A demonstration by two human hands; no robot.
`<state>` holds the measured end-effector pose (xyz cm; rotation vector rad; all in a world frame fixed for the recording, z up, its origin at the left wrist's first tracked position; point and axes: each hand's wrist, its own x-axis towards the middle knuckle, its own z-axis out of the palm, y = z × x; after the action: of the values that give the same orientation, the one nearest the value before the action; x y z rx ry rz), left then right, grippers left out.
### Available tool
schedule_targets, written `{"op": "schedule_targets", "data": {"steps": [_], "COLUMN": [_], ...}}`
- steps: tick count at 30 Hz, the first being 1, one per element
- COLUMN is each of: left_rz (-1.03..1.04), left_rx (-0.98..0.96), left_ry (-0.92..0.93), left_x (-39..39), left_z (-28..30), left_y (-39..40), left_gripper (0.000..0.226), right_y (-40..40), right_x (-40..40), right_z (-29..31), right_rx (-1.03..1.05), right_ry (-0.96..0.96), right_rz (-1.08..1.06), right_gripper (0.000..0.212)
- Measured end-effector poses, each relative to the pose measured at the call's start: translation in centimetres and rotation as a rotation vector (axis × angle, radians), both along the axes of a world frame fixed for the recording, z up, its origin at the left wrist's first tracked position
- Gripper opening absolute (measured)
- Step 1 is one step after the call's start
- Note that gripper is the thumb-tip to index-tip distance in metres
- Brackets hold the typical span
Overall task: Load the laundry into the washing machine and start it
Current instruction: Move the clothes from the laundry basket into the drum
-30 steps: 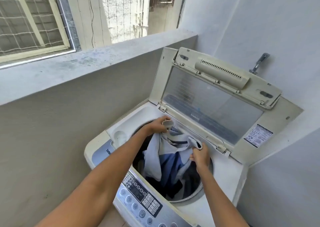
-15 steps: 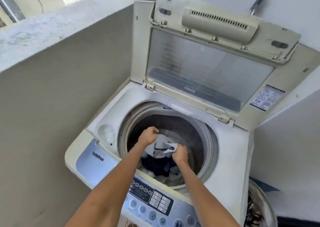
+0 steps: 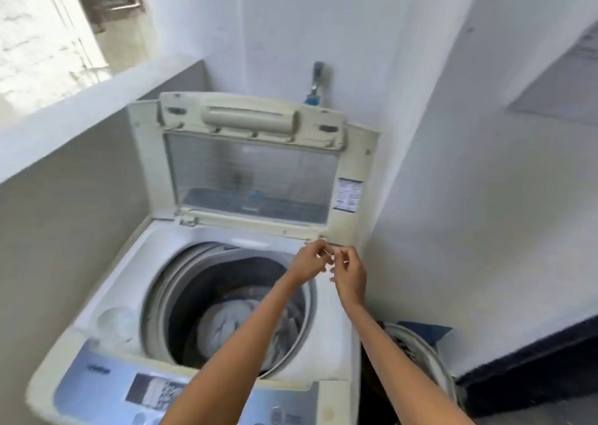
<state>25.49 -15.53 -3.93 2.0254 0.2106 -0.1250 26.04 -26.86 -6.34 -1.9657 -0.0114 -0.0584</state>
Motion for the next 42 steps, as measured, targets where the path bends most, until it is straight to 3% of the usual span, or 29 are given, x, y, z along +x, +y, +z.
{"op": "schedule_targets", "data": {"steps": [2,5,8,12,15,18,21,24,29,32,35,39,42], "left_rz": [-0.098,-0.210,-0.258,-0.268,-0.121,0.123,0.379,0.606,0.843,0.795,0.817,0.828,0.790], "left_rx": [0.025,0.114,0.075,0.038,0.081,0.087,-0.071,-0.263,-0.201,-0.289,-0.375,-0.459,-0.408], "left_ry": [-0.007,0.072,0.224,0.374,0.516,0.705,0.827,0.796,0.535,0.468,0.476,0.373,0.255], "left_x": [1.7,3.5,3.9,2.3,0.4,-1.5,-2.7,-2.3,-0.8,0.1,1.0,2.6,4.1], "left_z": [1.7,0.7,-3.7,-12.4,-21.3,-30.6,-37.6,-42.2,-43.3,-41.1,-38.5,-34.3,-30.8], "left_y": [-5.2,-12.6,-19.5,-25.2,-26.6,-27.3,-28.1,-29.5,-29.5,-29.7,-30.0,-30.4,-30.0], "left_gripper": [0.009,0.023,0.030,0.028,0.018,0.031,0.055,0.064,0.021,0.018,0.037,0.020,0.032], "right_y": [-4.5,-10.9,-17.1,-22.6,-24.8,-26.2,-27.3,-28.2,-28.2,-27.5,-26.6,-26.2,-26.4], "right_x": [0.9,1.8,1.9,0.9,-0.2,-1.5,-3.0,-4.3,-5.5,-6.0,-6.1,-5.4,-4.3], "right_z": [0.8,-0.7,-4.7,-13.0,-20.9,-30.0,-36.7,-41.9,-44.5,-43.4,-41.1,-37.8,-35.5], "right_rx": [0.104,0.177,0.144,0.085,0.091,0.000,-0.093,-0.151,-0.004,0.000,-0.047,-0.044,-0.002], "right_ry": [0.034,0.171,0.310,0.431,0.616,0.738,0.819,0.862,0.925,0.878,0.867,0.813,0.760], "right_rz": [-0.146,-0.293,-0.363,-0.321,-0.217,-0.134,-0.081,-0.007,0.092,0.132,0.131,0.048,-0.004], "right_gripper": [0.024,0.020,0.012,0.017,0.012,0.015,0.029,0.047,0.052,0.047,0.050,0.057,0.068]}}
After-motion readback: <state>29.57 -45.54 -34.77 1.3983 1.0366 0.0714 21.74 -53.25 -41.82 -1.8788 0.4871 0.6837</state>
